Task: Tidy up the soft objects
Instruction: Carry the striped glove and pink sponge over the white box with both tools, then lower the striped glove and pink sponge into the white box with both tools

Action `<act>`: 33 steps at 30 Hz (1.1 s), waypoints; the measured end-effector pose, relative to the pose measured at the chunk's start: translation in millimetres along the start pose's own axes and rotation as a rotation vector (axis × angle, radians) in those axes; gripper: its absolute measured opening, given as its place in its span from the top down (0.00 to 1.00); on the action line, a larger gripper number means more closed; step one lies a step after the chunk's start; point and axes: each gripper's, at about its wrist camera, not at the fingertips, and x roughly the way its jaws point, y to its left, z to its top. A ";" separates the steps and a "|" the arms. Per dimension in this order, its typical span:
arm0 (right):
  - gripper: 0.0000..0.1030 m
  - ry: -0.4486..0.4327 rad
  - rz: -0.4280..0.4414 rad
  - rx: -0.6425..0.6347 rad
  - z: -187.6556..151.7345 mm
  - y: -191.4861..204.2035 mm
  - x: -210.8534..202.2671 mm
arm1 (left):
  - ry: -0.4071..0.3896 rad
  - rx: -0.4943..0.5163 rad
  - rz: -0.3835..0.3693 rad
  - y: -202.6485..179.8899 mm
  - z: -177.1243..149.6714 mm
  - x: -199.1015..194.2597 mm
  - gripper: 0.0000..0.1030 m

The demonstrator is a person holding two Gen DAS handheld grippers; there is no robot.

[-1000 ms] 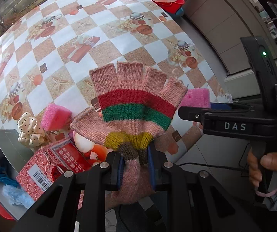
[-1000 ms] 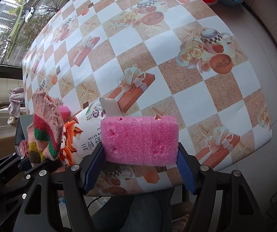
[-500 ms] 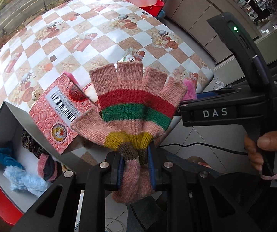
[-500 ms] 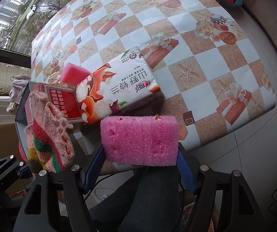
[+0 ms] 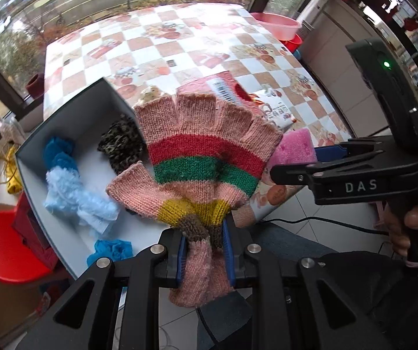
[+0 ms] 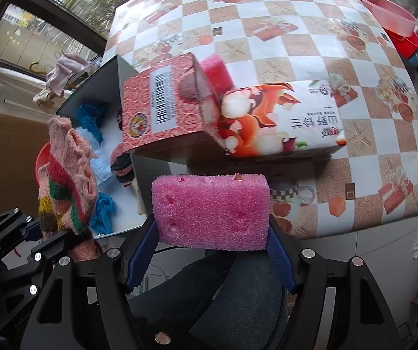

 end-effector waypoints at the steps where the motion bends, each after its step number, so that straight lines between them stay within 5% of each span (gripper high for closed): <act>1: 0.30 0.004 0.003 -0.026 0.6 8.7 1.1 | -0.004 -0.034 0.006 8.1 -3.2 -1.0 0.78; 13: 0.30 0.051 0.033 -0.324 2.7 102.7 22.0 | 0.007 -0.299 0.129 82.1 -50.7 7.6 0.78; 33: 0.30 0.146 0.016 -0.410 15.0 146.5 67.6 | 0.046 -0.387 0.138 101.0 -62.6 27.7 0.78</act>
